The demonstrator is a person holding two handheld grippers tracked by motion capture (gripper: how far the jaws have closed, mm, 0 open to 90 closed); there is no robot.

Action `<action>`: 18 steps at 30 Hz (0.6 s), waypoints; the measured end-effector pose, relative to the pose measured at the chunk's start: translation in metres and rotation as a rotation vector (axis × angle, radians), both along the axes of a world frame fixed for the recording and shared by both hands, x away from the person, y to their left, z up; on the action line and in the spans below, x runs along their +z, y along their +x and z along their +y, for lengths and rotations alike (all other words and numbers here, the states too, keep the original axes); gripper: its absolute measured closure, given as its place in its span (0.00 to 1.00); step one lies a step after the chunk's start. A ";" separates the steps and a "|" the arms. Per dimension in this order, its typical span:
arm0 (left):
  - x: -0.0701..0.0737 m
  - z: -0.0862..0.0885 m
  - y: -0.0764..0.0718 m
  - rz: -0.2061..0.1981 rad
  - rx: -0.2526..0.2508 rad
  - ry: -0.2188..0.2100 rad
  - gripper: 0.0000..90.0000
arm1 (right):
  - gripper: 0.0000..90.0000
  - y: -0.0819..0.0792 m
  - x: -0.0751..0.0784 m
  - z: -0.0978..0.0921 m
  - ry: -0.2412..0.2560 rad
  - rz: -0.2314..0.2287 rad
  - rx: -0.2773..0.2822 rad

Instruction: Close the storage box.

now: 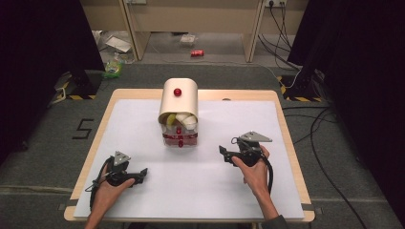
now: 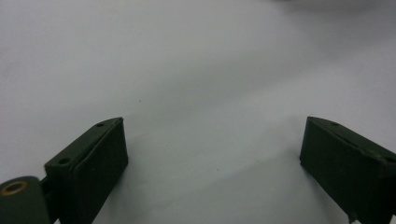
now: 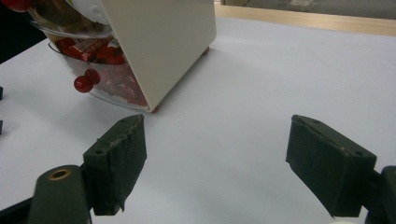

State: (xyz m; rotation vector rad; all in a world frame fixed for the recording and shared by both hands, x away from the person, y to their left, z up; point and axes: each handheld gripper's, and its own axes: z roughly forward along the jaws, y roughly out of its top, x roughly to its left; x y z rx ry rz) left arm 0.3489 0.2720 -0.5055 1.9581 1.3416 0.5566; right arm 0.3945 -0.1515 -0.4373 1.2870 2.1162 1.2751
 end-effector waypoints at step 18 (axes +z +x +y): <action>0.000 0.000 0.000 0.001 -0.001 0.003 0.07 | 0.20 -0.011 -0.010 -0.030 -0.030 0.013 -0.038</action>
